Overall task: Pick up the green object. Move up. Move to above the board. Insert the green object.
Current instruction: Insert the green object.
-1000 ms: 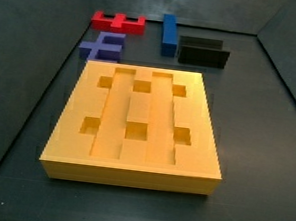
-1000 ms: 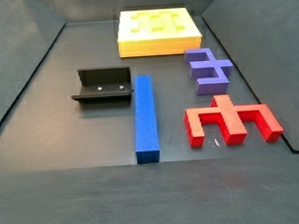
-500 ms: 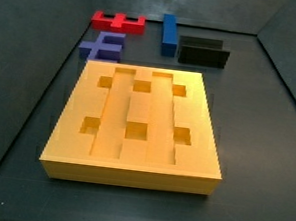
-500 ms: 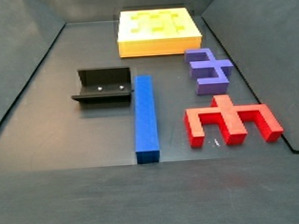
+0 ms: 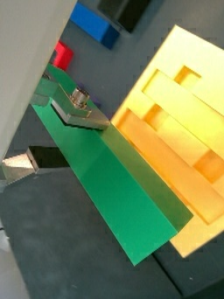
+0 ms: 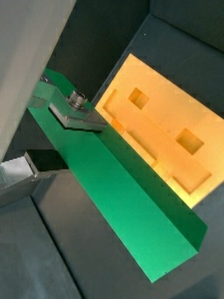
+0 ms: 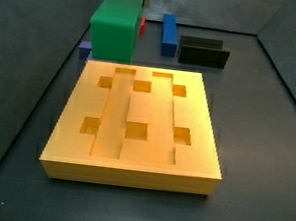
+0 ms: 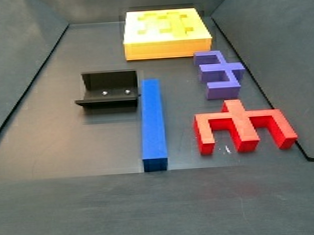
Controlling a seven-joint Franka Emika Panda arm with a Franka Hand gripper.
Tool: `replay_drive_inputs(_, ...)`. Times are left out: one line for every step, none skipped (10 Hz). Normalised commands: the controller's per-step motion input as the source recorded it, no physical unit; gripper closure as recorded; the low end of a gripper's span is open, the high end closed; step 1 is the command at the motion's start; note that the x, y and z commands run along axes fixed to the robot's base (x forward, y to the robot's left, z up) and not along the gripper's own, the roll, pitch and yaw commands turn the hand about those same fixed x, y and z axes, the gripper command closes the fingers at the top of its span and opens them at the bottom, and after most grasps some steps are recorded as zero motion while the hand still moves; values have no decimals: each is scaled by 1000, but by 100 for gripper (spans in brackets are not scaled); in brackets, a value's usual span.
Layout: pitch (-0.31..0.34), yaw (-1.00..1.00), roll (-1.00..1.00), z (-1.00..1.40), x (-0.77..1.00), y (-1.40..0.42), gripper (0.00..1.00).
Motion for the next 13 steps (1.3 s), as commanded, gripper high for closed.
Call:
replay_drive_inputs(-61,57,0,-831,214,-151,100)
replay_drive_inputs(-34,0,11,-811,343,-60,100)
replay_drive_inputs(0,-14,130,-831,306,-20,100)
replay_drive_inputs(0,0,240,-869,171,-49,100)
replay_drive_inputs(0,0,360,-646,17,-151,100)
replay_drive_inputs(31,43,464,-397,0,-217,100)
replay_drive_inputs(0,77,403,-480,-169,-197,100)
replay_drive_inputs(-123,51,0,-360,-23,-17,100)
replay_drive_inputs(-139,43,-27,-277,0,0,100)
replay_drive_inputs(-149,0,-81,-271,-54,0,100)
replay_drive_inputs(-191,3,-159,-246,-117,0,100)
replay_drive_inputs(-171,9,-77,-209,-97,-46,100)
replay_drive_inputs(-184,0,-29,-217,-120,-60,100)
